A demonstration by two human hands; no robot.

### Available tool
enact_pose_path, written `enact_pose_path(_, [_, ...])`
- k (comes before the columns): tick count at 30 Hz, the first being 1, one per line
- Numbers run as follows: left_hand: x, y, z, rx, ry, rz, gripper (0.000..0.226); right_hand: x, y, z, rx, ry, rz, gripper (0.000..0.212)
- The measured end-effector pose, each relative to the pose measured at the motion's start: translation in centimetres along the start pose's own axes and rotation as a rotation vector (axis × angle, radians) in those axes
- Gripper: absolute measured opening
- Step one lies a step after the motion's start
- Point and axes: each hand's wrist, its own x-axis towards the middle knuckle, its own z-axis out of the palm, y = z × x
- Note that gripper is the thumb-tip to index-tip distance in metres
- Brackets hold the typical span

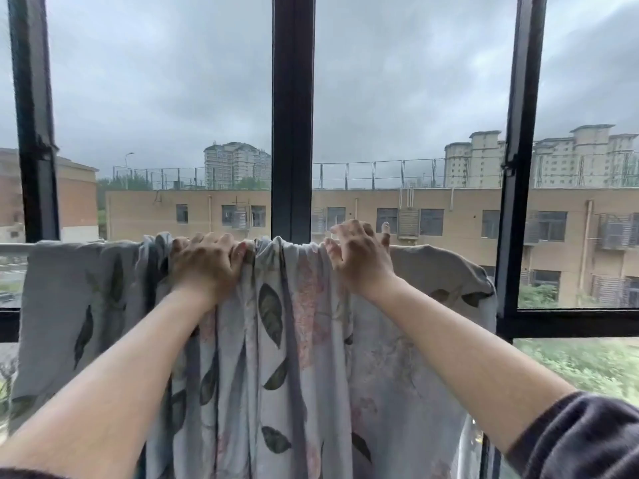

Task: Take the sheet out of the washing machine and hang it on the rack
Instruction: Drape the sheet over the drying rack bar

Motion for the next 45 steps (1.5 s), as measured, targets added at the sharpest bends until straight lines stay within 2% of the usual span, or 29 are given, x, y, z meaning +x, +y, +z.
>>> enact_pose_path(3, [-0.3, -0.7, -0.2, -0.075, 0.005, 0.095, 0.056, 1.3, -6.6, 1.0, 0.126, 0.008, -0.069, 0.038])
enact_pose_path(5, [-0.3, -2.1, -0.6, -0.113, -0.010, 0.164, 0.051, 1.5, -8.9, 1.8, 0.031, 0.020, -0.066, 0.043])
enact_pose_path(8, [0.0, -6.7, -1.7, -0.120, 0.002, 0.225, 0.036, 1.5, -10.0, 3.2, -0.099, 0.140, -0.037, 0.045])
enact_pose_path(13, [0.2, -18.1, -2.7, 0.038, -0.008, -0.092, 0.049, 1.9, -10.4, 3.0, -0.157, 0.133, 0.083, 0.048])
enact_pose_path(17, [0.7, -22.3, -2.1, 0.008, -0.004, -0.053, 0.046, 2.4, -12.5, 3.2, -0.099, 0.032, 0.154, 0.039])
enact_pose_path(19, [1.0, -22.1, -1.8, -0.020, 0.008, -0.016, 0.044, 2.9, -14.8, 3.5, -0.062, 0.030, 0.089, 0.036])
enact_pose_path(22, [0.6, -21.9, -1.1, -0.080, 0.047, 0.030, 0.039, 4.0, -21.5, 4.6, 0.066, -0.010, -0.115, 0.037])
enact_pose_path(25, [0.6, -22.2, -1.1, -0.118, 0.061, 0.045, 0.036, 5.1, -26.5, 6.5, 0.045, -0.045, -0.234, 0.043])
enact_pose_path(29, [0.1, -23.9, -1.6, -0.121, 0.096, 0.091, 0.038, 5.0, -27.4, 8.3, -0.047, 0.103, -0.244, 0.044])
enact_pose_path(32, [0.0, -25.2, -2.0, -0.071, 0.122, 0.072, 0.044, 5.1, -27.5, 8.5, -0.070, 0.147, -0.216, 0.044])
enact_pose_path(37, [-0.4, -28.0, -2.2, -0.063, 0.152, 0.013, 0.043, 4.8, -27.1, 8.9, -0.102, 0.226, -0.220, 0.064])
enact_pose_path(40, [-0.3, -28.4, -2.3, -0.061, 0.165, 0.019, 0.039, 4.9, -27.4, 8.7, -0.092, 0.228, -0.203, 0.060])
enact_pose_path(45, [-0.3, -30.5, -2.2, -0.049, 0.224, 0.062, 0.053, 4.9, -27.6, 9.0, -0.102, 0.221, -0.184, 0.052])
